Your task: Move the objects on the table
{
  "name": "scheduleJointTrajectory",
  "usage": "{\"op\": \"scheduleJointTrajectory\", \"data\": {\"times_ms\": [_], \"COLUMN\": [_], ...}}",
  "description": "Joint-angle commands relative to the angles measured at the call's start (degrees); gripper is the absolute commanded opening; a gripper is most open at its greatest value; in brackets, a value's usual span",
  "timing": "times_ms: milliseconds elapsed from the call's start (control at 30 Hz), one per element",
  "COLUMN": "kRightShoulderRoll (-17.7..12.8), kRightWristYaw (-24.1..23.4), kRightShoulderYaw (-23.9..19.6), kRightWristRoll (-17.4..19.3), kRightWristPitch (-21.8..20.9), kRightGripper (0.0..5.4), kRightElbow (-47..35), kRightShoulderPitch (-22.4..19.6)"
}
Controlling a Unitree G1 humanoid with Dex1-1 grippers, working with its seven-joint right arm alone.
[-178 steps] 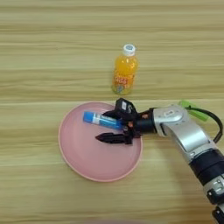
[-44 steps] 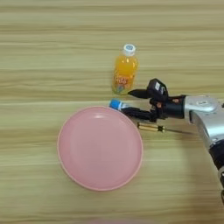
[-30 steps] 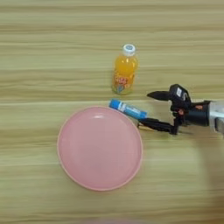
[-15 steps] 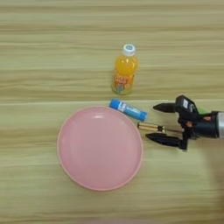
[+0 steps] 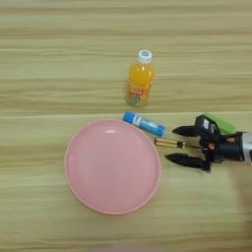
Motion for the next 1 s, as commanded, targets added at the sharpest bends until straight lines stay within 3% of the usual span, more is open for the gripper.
{"op": "scheduleJointTrajectory", "data": {"times_ms": [33, 1000], "kRightShoulderRoll": [-1.0, -0.6], "kRightWristYaw": [-1.0, -1.4], "kRightShoulderYaw": [0.0, 0.3], "kRightWristRoll": [0.1, 0.6], "kRightWristPitch": [0.1, -0.6], "kRightGripper": [3.83, 0.95], "kRightElbow": [0.0, 1.6], "kRightShoulderPitch": [-1.8, -2.6]}}
